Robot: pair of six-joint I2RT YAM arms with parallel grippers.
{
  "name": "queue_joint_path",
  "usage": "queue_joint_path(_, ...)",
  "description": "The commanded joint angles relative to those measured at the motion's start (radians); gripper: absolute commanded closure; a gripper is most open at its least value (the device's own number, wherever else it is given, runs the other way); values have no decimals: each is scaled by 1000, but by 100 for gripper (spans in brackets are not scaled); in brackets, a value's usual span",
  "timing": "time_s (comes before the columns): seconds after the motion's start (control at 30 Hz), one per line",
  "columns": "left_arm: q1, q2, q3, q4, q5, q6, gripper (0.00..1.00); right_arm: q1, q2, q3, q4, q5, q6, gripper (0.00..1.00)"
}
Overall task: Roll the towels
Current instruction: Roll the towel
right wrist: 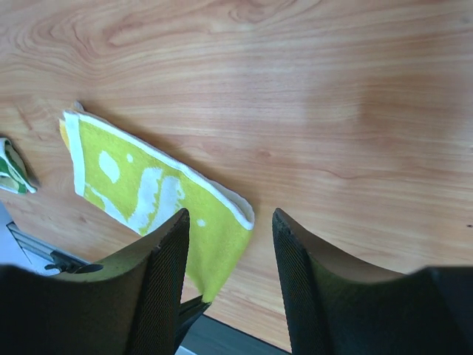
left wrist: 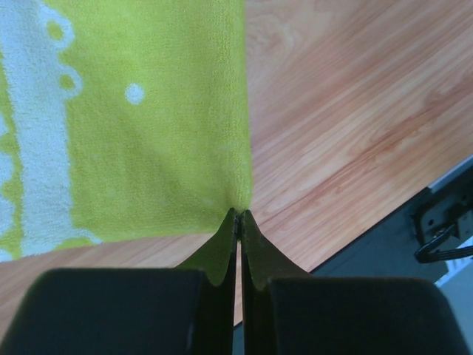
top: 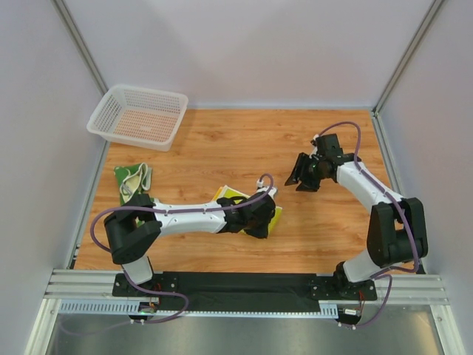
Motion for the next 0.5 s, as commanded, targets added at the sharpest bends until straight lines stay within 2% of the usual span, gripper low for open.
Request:
queue_joint_path(0.0,23,-38,-63,133,68,-83,100,-20,-59,62,-82,38,-62,50)
queue_joint_path(0.17,89,-69,-160,251,180,-174,100,-19,-105,80,-115,5,-71,50)
queue_joint_path(0.47,141,-150,-279,389,225,-244,100,-17,-118,87,-119,-45,-91,51)
